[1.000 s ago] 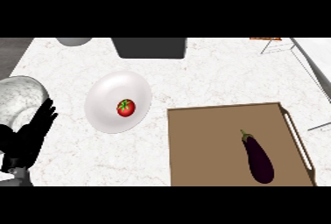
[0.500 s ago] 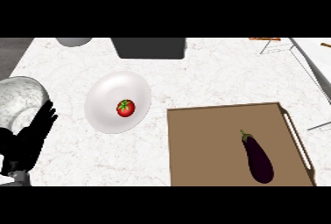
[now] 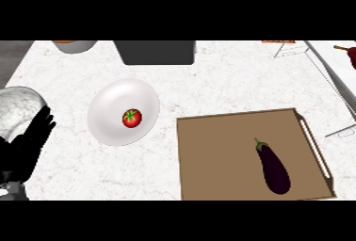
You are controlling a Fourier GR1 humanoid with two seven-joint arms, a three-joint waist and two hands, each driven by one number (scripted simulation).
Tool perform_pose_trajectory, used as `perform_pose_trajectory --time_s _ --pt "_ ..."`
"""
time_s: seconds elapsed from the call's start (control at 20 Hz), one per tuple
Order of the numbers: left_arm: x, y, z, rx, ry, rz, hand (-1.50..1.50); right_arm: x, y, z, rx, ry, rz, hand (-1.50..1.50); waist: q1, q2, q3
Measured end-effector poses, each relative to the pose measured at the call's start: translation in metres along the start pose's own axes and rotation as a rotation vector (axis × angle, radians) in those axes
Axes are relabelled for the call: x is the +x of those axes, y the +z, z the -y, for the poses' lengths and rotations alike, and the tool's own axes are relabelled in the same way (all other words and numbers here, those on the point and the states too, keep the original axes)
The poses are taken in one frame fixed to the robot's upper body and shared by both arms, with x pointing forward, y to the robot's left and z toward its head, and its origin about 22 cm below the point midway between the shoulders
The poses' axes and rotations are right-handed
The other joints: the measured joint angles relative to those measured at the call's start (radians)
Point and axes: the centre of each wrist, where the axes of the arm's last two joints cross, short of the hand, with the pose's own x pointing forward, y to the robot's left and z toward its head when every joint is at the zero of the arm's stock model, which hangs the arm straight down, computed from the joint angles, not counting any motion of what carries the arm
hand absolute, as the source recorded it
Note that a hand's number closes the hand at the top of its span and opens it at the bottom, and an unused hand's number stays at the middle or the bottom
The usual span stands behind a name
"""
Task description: Pick the pear from the tray and place it in the tiered shelf
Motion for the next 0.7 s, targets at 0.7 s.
perform_pose_trajectory --time_s 0.7 --pt "-0.022 0.017 -0.014 0.051 0.002 -0.048 0.00 0.011 0.041 0.149 -0.115 -0.079 0.034 -1.50 -0.063 -0.029 -0.003"
